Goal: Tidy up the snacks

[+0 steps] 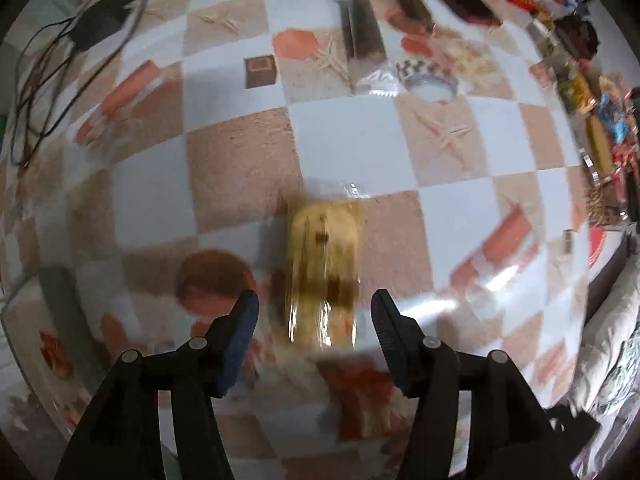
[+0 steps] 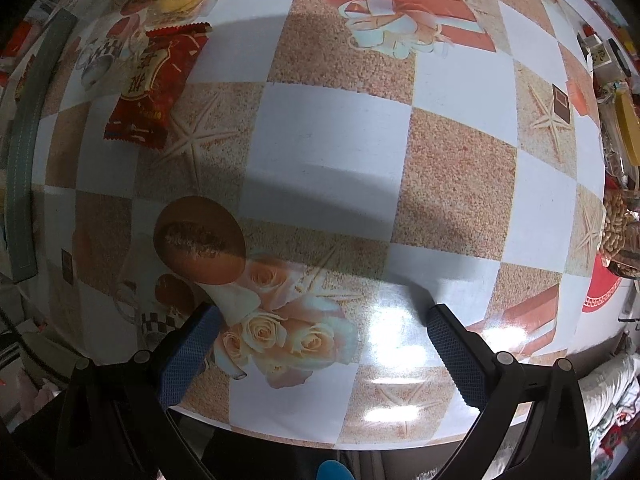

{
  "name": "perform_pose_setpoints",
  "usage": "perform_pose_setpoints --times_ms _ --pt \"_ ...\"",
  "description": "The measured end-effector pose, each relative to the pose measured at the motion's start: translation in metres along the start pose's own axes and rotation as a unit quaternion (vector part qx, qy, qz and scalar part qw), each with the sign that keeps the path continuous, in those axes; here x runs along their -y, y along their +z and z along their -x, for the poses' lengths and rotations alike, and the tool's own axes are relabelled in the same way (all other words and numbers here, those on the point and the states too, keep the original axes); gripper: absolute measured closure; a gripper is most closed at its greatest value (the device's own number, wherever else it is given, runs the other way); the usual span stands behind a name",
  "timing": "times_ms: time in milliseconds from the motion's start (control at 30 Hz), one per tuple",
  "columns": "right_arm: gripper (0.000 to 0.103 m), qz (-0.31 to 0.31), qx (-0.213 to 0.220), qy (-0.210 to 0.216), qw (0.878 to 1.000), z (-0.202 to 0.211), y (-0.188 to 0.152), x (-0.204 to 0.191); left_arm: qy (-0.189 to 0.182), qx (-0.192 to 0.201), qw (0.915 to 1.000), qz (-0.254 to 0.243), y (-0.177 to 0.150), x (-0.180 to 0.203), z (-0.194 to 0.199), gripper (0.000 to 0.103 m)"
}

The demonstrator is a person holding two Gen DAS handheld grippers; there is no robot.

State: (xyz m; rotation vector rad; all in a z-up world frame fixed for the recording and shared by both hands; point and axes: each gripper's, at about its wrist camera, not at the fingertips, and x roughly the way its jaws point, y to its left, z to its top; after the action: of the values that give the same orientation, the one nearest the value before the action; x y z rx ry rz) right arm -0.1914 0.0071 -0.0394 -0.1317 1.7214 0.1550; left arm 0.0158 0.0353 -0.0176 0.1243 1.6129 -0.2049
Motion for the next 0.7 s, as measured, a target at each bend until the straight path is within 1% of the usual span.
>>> perform_pose_setpoints --times_ms 33,100,167,200,300,400,567,600,633,667,700 --pt "0.0 0.0 0.0 0.0 1.0 0.0 0.0 0.0 0.005 -0.005 1.0 0.001 0.003 0.001 -0.005 0.04" --pt "0.0 0.0 -0.002 0.0 1.0 0.0 -0.001 0.0 0.013 0.001 0.9999 0.008 0.004 0.001 -0.006 0.041" --pt "0.0 0.001 -0.003 0.0 1.0 0.0 0.001 0.0 0.015 0.008 0.9998 0.012 0.0 0.003 -0.003 0.055" --pt "0.0 0.001 -0.003 0.0 1.0 0.0 0.001 0.0 0.016 0.01 0.9998 0.009 0.001 -0.008 0.003 0.064" --pt "0.0 0.001 -0.005 0.0 1.0 0.001 0.002 0.0 0.017 0.004 0.9998 0.003 -0.019 -0.031 0.003 0.064" --pt "0.0 0.001 -0.008 0.0 1.0 0.0 0.004 0.0 0.022 -0.006 0.9997 0.005 -0.05 -0.041 0.003 0.064" --pt "0.0 0.0 -0.007 -0.001 1.0 0.0 0.006 0.0 0.02 -0.036 0.9992 -0.003 -0.122 -0.054 0.001 0.064" --pt "0.0 0.0 -0.006 -0.001 1.0 0.0 0.005 0.0 0.021 -0.04 0.999 -0.004 -0.133 -0.055 0.0 0.062" --pt "0.0 0.0 -0.005 -0.001 1.0 0.0 0.005 0.0 0.021 -0.043 0.9988 -0.004 -0.144 -0.058 0.0 0.051" --pt "0.0 0.0 -0.005 -0.001 1.0 0.0 0.005 0.0 0.019 -0.05 0.9986 -0.001 -0.154 -0.06 -0.003 0.043" --pt "0.0 -0.001 -0.004 -0.001 1.0 0.0 0.004 0.0 0.019 -0.056 0.9982 0.003 -0.162 -0.063 -0.005 0.028"
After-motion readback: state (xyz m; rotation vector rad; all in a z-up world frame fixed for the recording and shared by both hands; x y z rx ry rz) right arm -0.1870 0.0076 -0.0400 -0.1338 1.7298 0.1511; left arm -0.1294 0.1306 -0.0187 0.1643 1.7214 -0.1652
